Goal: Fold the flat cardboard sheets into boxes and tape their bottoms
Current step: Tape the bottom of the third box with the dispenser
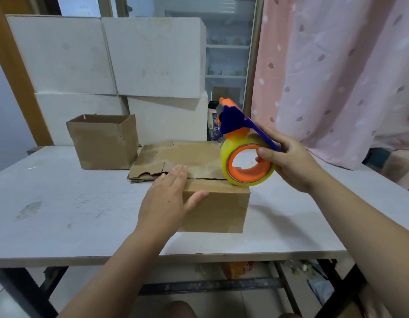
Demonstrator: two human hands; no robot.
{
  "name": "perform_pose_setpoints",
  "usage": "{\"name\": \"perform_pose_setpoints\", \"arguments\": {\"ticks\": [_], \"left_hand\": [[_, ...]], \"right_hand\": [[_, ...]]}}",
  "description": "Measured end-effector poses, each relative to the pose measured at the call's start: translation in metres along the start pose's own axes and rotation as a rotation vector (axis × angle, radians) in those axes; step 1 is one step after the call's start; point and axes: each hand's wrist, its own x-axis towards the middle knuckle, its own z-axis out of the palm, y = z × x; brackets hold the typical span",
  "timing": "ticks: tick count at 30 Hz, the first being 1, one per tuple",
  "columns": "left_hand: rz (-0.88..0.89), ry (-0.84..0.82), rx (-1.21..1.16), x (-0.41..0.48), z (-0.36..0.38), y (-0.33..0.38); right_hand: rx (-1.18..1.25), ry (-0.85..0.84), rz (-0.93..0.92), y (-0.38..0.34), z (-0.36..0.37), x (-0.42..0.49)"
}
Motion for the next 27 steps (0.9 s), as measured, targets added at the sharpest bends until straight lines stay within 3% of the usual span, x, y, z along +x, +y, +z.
{"name": "perform_pose_setpoints", "arguments": {"ticks": [7, 14, 22, 27], "left_hand": [[0.019, 0.019, -0.050, 0.000, 0.002, 0.004], [0.021, 0.014, -0.077, 0.000, 0.003, 0.005], [-0.003, 0.020, -0.121, 0.000, 0.005, 0.005], [-0.003, 0.020, -0.140, 0.001, 0.006, 0.005]], "right_hand": [[0.271, 0.050, 0.019, 0.008, -0.002, -0.007], [0.114, -0.072, 0.027, -0.009, -0.018, -0.002], [-0.047, -0.062, 0.023, -0.015, -0.030, -0.011], [0.036, 0.029, 0.040, -0.001, -0.036, -0.024]]}}
